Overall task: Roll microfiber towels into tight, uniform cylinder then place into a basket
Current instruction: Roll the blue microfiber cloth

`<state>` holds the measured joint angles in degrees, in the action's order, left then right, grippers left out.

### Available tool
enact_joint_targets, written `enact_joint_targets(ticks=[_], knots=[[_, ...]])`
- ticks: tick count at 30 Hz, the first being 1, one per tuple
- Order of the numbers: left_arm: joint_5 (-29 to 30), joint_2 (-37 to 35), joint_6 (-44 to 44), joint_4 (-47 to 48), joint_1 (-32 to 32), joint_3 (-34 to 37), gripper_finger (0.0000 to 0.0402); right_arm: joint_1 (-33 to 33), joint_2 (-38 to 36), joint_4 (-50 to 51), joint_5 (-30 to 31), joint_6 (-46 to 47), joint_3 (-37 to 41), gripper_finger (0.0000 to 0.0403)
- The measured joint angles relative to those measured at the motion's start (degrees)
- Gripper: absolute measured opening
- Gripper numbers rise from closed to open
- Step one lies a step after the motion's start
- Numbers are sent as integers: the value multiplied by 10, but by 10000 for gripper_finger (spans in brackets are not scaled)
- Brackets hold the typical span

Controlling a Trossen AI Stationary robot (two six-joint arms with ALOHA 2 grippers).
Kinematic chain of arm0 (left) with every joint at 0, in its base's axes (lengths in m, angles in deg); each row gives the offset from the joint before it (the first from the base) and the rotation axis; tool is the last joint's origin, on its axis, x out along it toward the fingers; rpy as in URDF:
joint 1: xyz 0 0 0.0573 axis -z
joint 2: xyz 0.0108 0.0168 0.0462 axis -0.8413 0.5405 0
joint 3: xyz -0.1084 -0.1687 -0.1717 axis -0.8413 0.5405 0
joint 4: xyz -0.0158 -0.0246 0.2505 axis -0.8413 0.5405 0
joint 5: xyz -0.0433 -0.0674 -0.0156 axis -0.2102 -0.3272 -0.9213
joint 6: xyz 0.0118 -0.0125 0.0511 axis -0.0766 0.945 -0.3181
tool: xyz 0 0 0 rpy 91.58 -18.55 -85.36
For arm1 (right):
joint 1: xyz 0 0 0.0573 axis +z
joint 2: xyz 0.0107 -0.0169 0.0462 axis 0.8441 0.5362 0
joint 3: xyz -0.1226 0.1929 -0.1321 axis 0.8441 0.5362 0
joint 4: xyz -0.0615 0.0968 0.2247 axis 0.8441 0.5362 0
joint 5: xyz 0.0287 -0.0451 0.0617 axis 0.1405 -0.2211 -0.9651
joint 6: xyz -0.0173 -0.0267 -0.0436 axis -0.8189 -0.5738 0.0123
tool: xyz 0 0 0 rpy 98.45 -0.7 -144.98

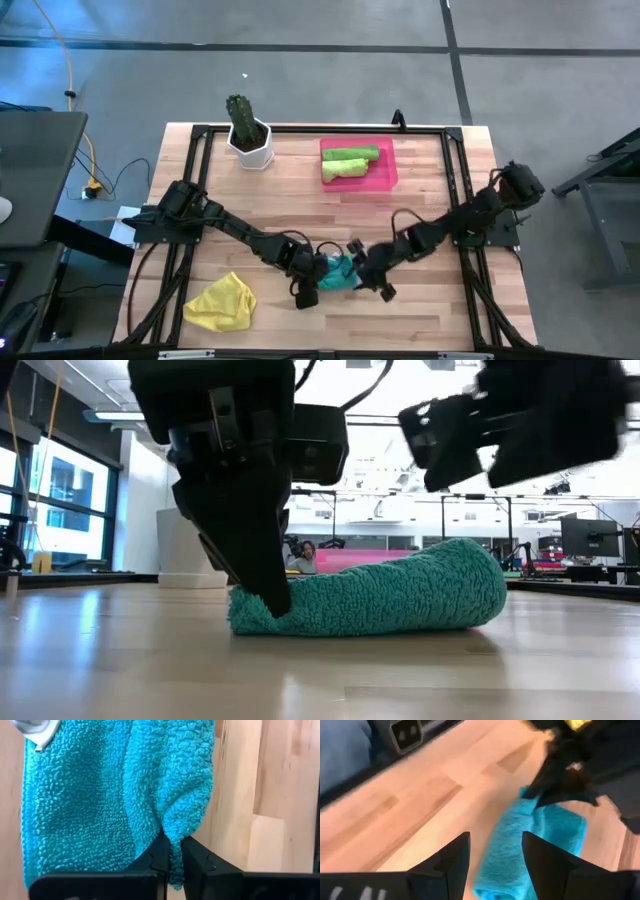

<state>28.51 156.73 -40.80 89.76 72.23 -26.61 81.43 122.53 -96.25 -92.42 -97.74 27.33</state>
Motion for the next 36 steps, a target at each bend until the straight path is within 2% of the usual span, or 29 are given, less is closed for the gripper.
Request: enact_joint_targets(ticks=[5, 9, 13, 21, 29, 33, 36], knots=[[-30, 1, 0, -2, -16, 1, 17, 54, 21, 2, 104, -11, 0, 159], [-31, 1, 0, -4, -23, 1, 17, 75, 46, -3, 177, -11, 0, 150], [-46, 1, 0, -6, -26, 2, 17, 81, 72, -2, 214, -11, 0, 147], [-81, 2, 1, -25, -27, 2, 17, 80, 114, -7, 216, -3, -1, 146], [-101, 3, 4, -34, -27, 2, 17, 78, 143, -20, 255, 100, -4, 143], [-115, 4, 4, -38, -27, 2, 17, 69, 151, -22, 248, 159, -4, 116], [-115, 4, 5, -39, -27, 2, 17, 63, 153, -20, 236, 187, -4, 70]])
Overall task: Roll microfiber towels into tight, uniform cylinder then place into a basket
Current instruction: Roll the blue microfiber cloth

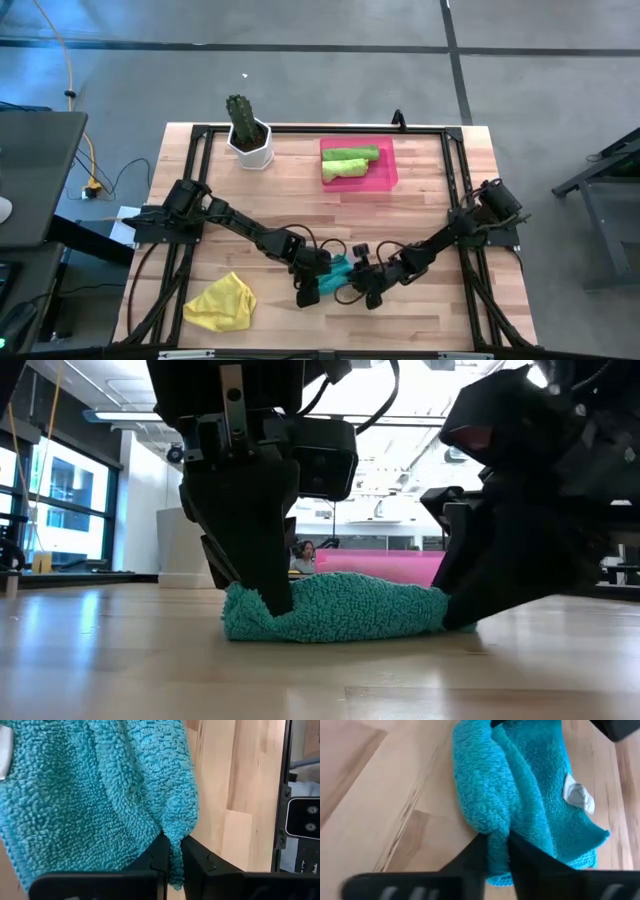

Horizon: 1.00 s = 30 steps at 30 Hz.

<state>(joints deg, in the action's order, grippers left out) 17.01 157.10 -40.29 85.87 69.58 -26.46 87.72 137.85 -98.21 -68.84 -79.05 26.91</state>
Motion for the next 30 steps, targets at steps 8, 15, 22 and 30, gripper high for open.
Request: enact_joint_targets(ticks=[8, 15, 22, 30], knots=[[-2, -1, 1, 0, 0, 0, 37, -16, -1, 2, -68, 65, 1, 15], [-6, -11, -5, 12, 1, 1, 52, -60, 1, -31, -261, 144, 2, 4], [34, -50, -35, 67, 5, 1, 56, -108, 4, -63, -397, 239, 4, 2], [130, -92, -79, 114, 27, 1, 56, -138, 3, -62, -420, 344, 4, 1]])
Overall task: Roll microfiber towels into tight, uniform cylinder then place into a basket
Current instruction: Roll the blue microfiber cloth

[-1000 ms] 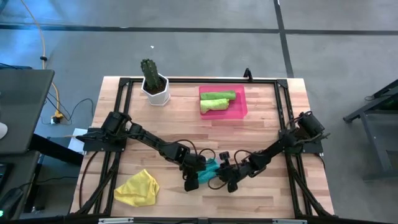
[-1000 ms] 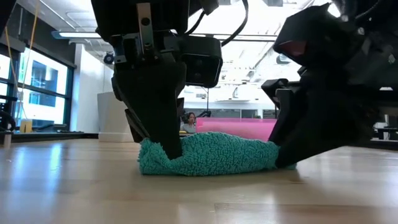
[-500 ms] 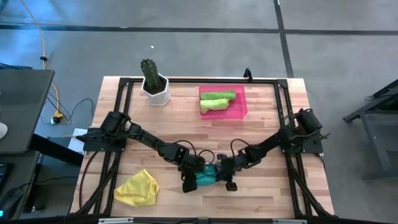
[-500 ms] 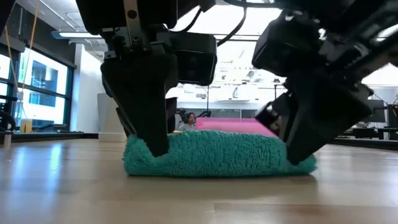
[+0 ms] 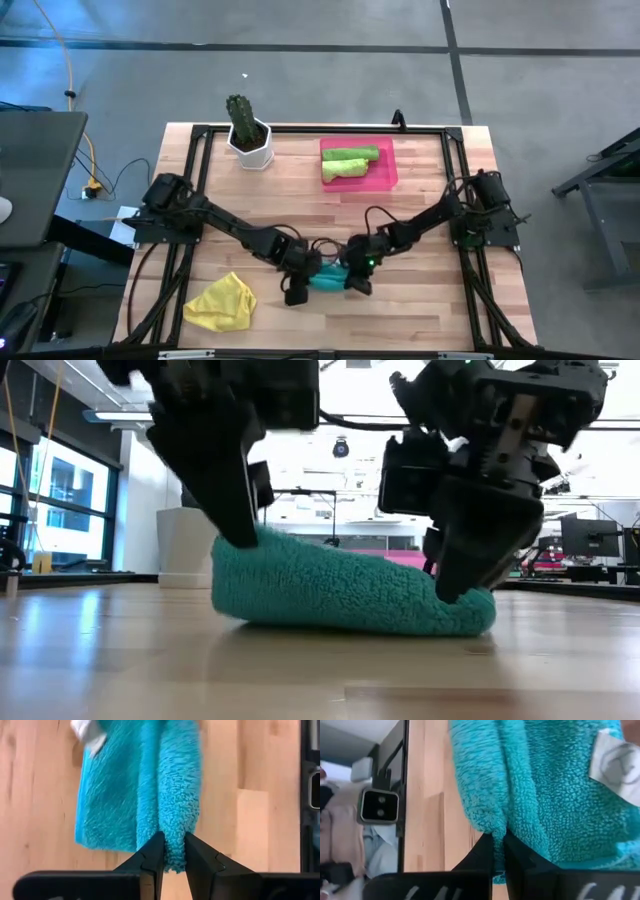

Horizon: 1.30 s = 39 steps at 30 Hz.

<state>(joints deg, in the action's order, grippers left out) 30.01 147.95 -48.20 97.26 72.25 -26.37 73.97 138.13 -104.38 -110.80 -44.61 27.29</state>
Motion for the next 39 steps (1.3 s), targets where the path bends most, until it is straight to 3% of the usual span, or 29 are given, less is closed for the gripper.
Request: enact_joint_targets(ticks=[6, 13, 20, 27, 34, 39], knots=[[71, -7, -59, 3, 40, -1, 56, -11, 0, -6, -7, 52, 0, 1], [230, -7, -77, 34, 78, -1, 56, -12, 0, -6, -7, 61, -1, 1], [188, -7, -44, 64, 67, -1, 93, -10, -1, -6, -6, 59, 0, 1], [239, -8, -39, 79, 68, -1, 152, -10, -1, -6, -13, 66, 0, 1], [237, -33, -47, 99, 96, -2, 158, -10, -1, -9, -56, 124, 0, 1], [238, -24, -90, 9, 118, -2, 158, -10, -1, -15, -58, 130, 0, 1]])
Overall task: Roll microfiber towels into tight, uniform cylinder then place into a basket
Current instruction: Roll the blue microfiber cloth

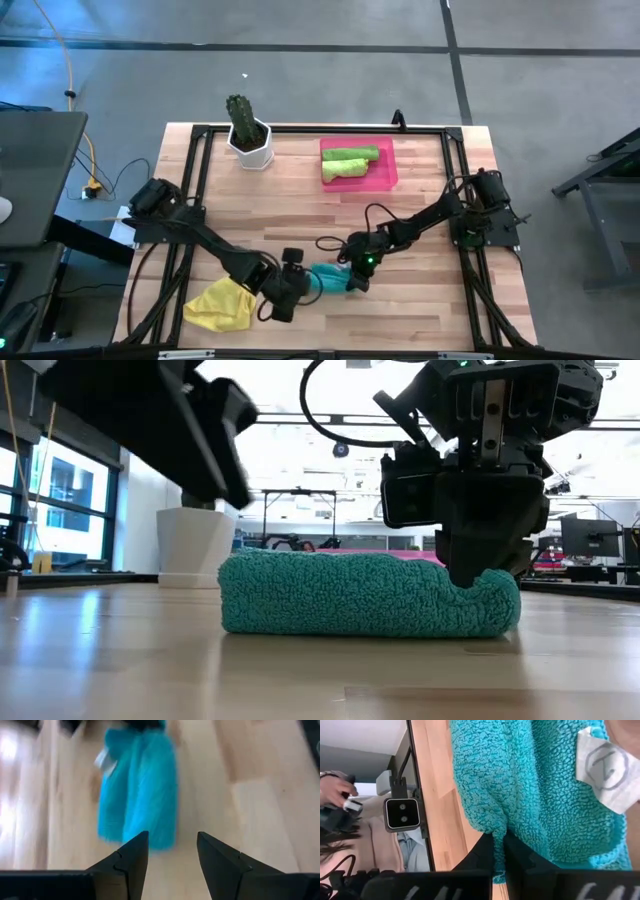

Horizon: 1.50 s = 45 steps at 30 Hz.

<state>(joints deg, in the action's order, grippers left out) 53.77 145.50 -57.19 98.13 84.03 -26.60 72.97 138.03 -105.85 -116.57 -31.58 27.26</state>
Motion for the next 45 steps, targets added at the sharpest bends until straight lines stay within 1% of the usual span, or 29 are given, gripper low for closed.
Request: enact_joint_targets(ticks=[2, 6, 8, 11, 17, 19, 21, 24, 27, 30, 32, 35, 37, 39, 40, 42, 45], knots=[[2, 15, -27, -24, 3, 0, 159, 0, 0, -3, 0, 0, 0, 1], [-4, 43, -33, -61, 2, 0, 159, 0, 0, -5, 2, 1, 0, 1], [16, 56, -34, -57, -1, 1, 159, 0, 0, -5, 2, 1, 0, 1], [63, 66, -29, -57, -7, 1, 159, 0, 0, -6, 2, 1, 0, 1], [56, 90, -28, -90, -32, 1, 159, 0, 0, -8, 2, -3, 0, 1], [48, 99, -32, -91, -40, 1, 159, 0, 1, -10, 3, -6, 0, 1], [26, 107, -32, -92, -48, 0, 159, 0, 1, -13, 3, -6, 0, 1], [-22, 112, -28, -94, -57, -2, 159, 0, 1, -14, 3, -25, 0, 1], [-59, 112, 4, -89, -65, -2, 157, 0, 1, -15, 5, -51, 0, 13], [-91, 113, 34, -77, -68, -2, 146, -1, -2, -19, -11, -88, 0, 43], [-118, 112, 51, -70, -67, -3, 133, -7, -10, -12, -15, -115, 2, 72], [-158, 111, 82, -67, -66, -3, 110, -19, -39, -9, -40, -167, 2, 116], [-165, 112, 106, -68, -66, -3, 93, -24, -60, -9, -57, -216, 2, 140], [-174, 112, 130, -68, -67, -3, 76, -24, -83, -3, -59, -288, 2, 157], [-184, 112, 142, -68, -69, -3, 68, -21, -95, -4, -54, -325, 2, 163], [-212, 112, 167, -68, -76, -2, 53, -5, -119, -5, -20, -386, 1, 168], [-237, 112, 192, -69, -88, -2, 35, 36, -136, 0, 73, -496, 1, 165]])
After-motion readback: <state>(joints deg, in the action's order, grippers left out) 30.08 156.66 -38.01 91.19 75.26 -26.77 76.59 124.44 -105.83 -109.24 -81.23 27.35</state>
